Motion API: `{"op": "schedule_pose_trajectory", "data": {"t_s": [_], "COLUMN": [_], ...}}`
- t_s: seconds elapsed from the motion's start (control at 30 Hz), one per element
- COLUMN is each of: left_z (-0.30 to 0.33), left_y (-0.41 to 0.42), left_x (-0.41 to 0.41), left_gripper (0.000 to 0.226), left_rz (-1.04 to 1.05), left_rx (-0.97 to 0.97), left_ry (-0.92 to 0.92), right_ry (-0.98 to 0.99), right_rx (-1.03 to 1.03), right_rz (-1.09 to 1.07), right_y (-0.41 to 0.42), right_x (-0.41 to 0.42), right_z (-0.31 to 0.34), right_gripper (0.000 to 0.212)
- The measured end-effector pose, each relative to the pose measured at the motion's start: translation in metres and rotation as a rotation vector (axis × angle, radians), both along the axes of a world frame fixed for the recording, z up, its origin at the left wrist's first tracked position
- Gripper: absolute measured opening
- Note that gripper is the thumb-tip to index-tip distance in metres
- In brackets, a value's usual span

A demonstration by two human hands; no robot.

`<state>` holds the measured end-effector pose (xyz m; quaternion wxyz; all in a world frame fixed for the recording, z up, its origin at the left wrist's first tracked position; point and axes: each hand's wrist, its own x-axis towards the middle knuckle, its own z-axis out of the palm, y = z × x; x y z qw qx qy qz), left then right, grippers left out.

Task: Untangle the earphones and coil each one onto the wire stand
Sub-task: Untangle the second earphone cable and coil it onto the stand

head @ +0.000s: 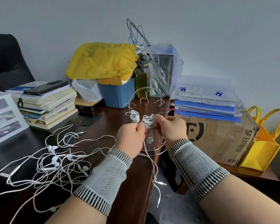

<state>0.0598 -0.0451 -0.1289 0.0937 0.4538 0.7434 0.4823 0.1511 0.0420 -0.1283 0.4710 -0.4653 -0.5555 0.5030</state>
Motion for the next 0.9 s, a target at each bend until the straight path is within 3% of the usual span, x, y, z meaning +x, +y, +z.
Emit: {"op": "schedule_pose_trajectory", "data": {"t_s": [0.17, 0.4, 0.6, 0.8, 0.9], "left_z": [0.006, 0.011, 0.018, 0.021, 0.025], "left_y": [-0.009, -0.014, -0.018, -0.019, -0.023], "left_x": [0.003, 0.005, 0.008, 0.003, -0.001], "left_gripper": [0.048, 0.042, 0.029, 0.022, 0.022], "left_rz": [-0.039, -0.137, -0.146, -0.155, -0.195], "left_rx": [-0.055, -0.177, -0.288, -0.297, -0.282], "left_ry": [0.173, 0.372, 0.53, 0.449, 0.142], "right_ry": [-0.019, -0.276, -0.318, -0.372, -0.347], "right_rx": [0.098, 0.832, 0.866, 0.85, 0.824], "right_rz": [0.004, 0.221, 0.266, 0.257, 0.227], "right_y": [-0.004, -0.022, -0.017, -0.012, -0.013], "right_x": [0.005, 0.02, 0.019, 0.019, 0.017], "right_z": [-0.001, -0.025, -0.025, -0.019, -0.019], "right_gripper": [0.016, 0.028, 0.034, 0.018, 0.011]}}
